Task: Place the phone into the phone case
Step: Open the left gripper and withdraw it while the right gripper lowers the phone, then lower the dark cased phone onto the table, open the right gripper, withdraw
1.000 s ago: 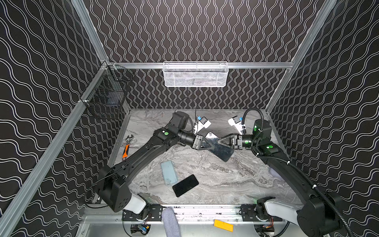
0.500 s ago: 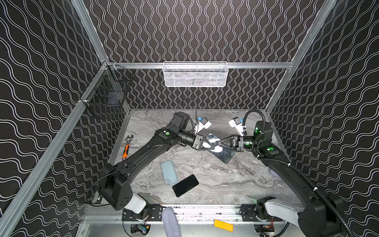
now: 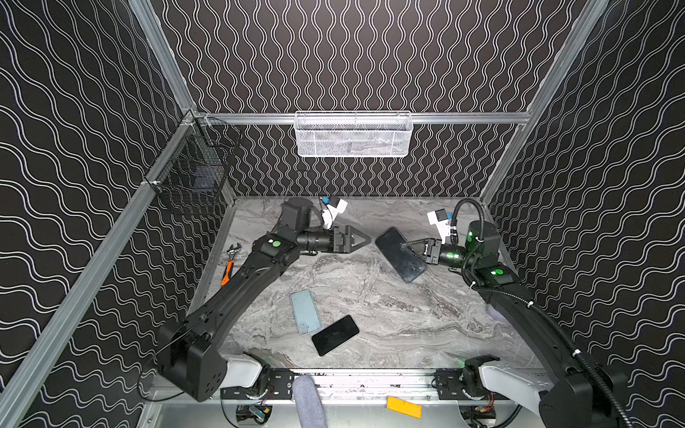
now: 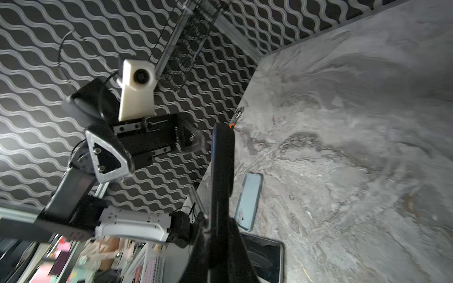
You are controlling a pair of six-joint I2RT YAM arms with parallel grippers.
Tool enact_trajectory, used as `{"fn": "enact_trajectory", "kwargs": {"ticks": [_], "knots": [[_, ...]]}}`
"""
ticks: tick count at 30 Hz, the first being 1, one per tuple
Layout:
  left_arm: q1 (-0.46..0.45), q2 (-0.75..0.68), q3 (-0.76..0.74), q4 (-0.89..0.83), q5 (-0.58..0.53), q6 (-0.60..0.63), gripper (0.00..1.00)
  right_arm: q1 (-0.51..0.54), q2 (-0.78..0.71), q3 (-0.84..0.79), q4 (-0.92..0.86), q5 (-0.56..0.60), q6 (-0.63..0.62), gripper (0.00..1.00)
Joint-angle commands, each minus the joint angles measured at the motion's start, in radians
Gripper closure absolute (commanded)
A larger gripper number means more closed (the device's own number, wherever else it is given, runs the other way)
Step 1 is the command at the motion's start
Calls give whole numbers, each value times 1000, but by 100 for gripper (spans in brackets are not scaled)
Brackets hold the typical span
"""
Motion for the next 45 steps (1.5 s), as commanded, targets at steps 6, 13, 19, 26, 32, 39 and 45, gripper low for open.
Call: {"fn": "enact_trajectory", "kwargs": {"ticks": [6,13,19,26,32,39,45], "knots": [[13,-179,-91,-110,-524,86,1,-8,13,-19,-170,533,-27,100],[20,-293,-196,-94,-616,91,1,-18,145,-45,-116,754,-60,100],[21,-326,-266,-39,-560,67,2,-17,287,-47,-30,842,-127,100],[21,-355,-312,-18,-554,37,1,-6,404,-47,44,867,-162,100],[21,-381,-363,38,-542,-6,1,-6,457,-50,83,890,-204,100],[21,-361,-354,63,-512,-25,2,-6,474,-72,108,903,-216,100],[21,-364,-362,72,-510,-36,1,-6,444,-124,136,895,-214,91]]}}
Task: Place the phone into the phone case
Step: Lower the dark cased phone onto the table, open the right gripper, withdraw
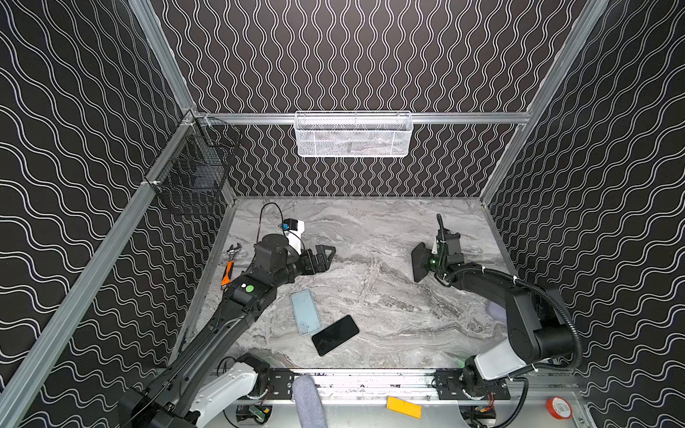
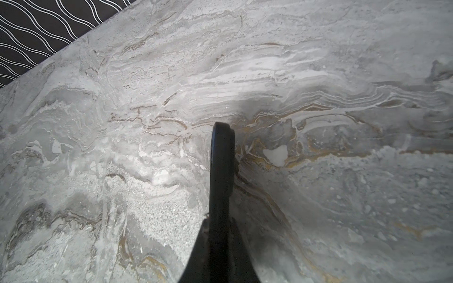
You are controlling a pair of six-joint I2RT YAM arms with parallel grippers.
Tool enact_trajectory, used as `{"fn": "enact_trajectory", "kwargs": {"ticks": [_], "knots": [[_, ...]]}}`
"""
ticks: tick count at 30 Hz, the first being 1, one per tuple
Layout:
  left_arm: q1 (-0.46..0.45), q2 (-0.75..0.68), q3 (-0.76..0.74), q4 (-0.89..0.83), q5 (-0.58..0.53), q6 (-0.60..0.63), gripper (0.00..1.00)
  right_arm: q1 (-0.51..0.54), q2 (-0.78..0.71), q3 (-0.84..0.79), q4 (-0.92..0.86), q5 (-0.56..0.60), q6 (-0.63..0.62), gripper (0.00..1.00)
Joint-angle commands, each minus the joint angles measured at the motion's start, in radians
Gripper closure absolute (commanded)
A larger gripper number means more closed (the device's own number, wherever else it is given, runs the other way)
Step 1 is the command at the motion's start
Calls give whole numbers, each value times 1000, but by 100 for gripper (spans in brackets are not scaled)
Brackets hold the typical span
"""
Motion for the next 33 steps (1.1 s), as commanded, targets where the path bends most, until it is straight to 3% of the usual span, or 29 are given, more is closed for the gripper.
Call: {"fn": "enact_trajectory", "kwargs": {"ticks": [1,17,22,27,33], "knots": [[2,3,-5,52,14,-21,1,1,-9,-20,22,2,-7,91],[3,-58,-3,-26,-7,-19,1,1,22,-47,66,10,18,82],[2,-57,11,-43,-14,4,2,1,57,-12,51,-4,21,71],[3,-47,-5,-23,-8,-1,1,1,87,38,9,4,17,52],[3,-20,8,4,12,-20,1,1,106,74,-44,31,10,36]]}}
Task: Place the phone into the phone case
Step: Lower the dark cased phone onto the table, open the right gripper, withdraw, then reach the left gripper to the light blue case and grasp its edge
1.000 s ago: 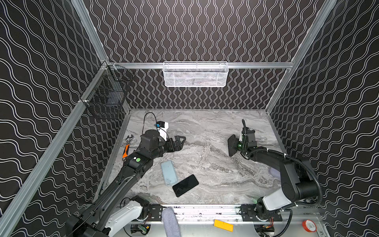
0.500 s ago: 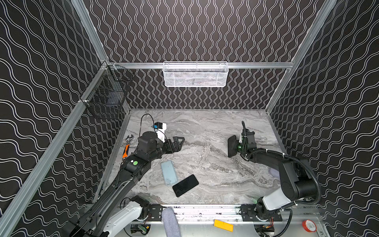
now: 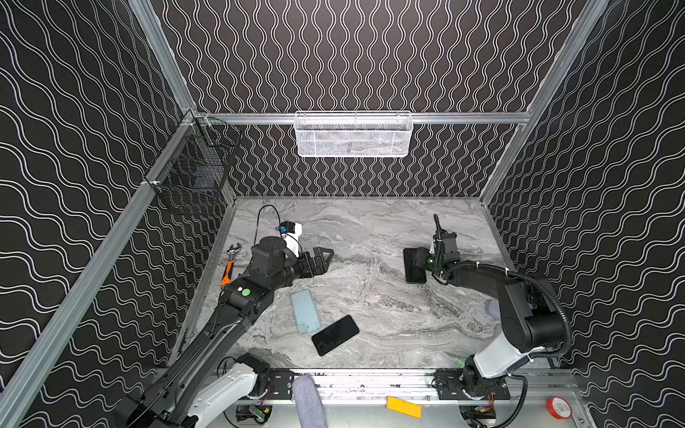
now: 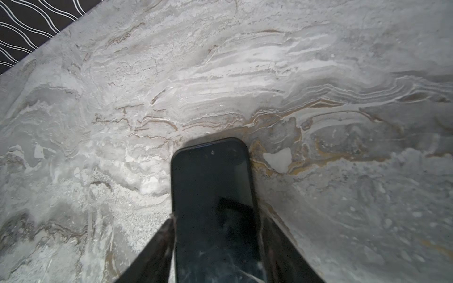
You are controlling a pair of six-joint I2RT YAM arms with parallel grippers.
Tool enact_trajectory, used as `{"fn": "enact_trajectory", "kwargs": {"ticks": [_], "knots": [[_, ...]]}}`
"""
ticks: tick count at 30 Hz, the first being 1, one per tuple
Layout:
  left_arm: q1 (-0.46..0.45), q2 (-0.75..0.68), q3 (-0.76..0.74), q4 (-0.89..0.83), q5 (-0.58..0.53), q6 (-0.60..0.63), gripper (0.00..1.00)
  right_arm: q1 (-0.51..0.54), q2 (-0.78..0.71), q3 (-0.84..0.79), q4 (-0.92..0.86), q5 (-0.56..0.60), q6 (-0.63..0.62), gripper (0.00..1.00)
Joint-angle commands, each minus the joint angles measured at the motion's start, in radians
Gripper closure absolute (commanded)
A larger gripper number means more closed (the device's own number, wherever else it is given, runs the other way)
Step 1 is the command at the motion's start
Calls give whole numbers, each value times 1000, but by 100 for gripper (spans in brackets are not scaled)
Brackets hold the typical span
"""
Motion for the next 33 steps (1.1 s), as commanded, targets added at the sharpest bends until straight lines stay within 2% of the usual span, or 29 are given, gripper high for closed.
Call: {"fn": "enact_trajectory", "kwargs": {"ticks": [1,4,8,14,19,22,28,33], "knots": [[2,13,15,57,16,-1,2,1,20,39,-60,33,-8,34],[3,10,25,41,19,-5,1,3,19,78,-125,75,3,31],[2,-31,43,-43,-35,13,1,5,-87,73,-153,65,5,28],[3,-48,162,-417,-256,2,1,7,-256,66,-240,72,20,26],[3,-81,159,-583,-351,-40,1,-13,-430,-37,-237,118,130,17],[2,-118,99,-585,-317,-38,5,-34,-529,-84,-265,115,175,14],[3,-148,-42,-539,-215,-48,11,-61,-722,-126,-350,-5,120,9],[1,-138,-150,-425,-53,-46,12,-62,-807,-167,-372,-141,75,9]]}}
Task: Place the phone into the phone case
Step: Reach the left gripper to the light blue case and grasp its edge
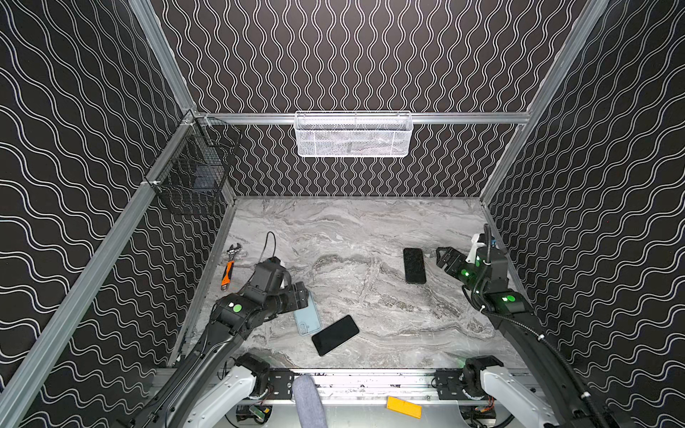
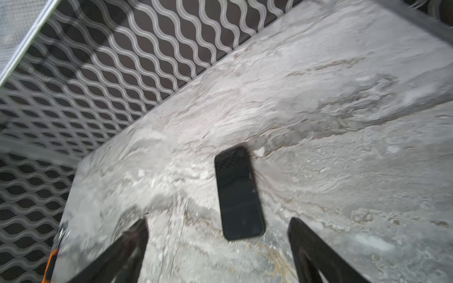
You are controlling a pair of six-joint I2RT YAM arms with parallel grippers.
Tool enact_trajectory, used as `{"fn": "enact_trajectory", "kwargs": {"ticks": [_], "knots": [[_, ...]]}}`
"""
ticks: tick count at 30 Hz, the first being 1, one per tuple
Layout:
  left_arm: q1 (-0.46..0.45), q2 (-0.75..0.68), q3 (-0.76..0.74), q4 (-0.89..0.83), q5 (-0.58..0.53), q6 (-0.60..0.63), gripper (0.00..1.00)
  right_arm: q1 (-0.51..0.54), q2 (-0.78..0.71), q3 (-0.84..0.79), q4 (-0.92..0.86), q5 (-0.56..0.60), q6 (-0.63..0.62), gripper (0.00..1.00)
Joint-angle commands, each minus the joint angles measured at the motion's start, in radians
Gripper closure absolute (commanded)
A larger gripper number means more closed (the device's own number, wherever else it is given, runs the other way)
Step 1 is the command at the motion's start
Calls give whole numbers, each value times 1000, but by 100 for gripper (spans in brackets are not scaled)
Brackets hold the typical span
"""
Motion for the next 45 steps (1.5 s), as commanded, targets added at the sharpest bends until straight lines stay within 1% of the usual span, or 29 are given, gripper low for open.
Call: {"fn": "enact_trajectory", "kwargs": {"ticks": [1,5,8,11,14,17,19,22,24,25,27,33,35,41,43,45], "knots": [[1,-1,-53,105,128,-22,11,-1,-23,-18,-44,-130,-48,9],[-3,-21,-101,78,95,-59,11,1,-22,-34,-54,-239,-76,7],[-3,-21,-133,62,61,-85,11,9,-15,-57,-33,-284,-84,8],[-4,10,-169,89,56,-117,11,37,19,-52,-40,-276,-89,11],[-3,74,-176,162,79,-134,17,79,50,-54,-30,-242,-86,12],[-15,171,-142,216,68,-145,24,108,86,-62,-9,-222,-76,12],[-50,238,-107,230,28,-146,29,112,110,-53,-10,-226,-84,12],[-131,324,-72,246,-77,-154,29,116,127,-55,6,-226,-88,12],[-158,390,-59,255,-111,-161,30,116,128,-61,25,-232,-86,11],[-166,425,-55,258,-118,-163,34,117,129,-63,30,-235,-86,11],[-179,472,-50,267,-144,-164,38,117,131,-64,36,-240,-92,11],[-183,554,-35,287,-212,-160,45,117,109,-103,62,-253,-80,10],[-184,582,-18,292,-214,-148,49,118,102,-119,81,-255,-70,10],[-186,656,15,320,-220,-138,50,116,114,-97,54,-261,-76,10],[-187,689,29,324,-213,-139,56,117,109,-82,35,-252,-84,10],[-186,710,36,331,-207,-138,59,117,102,-72,21,-243,-88,10]]}}
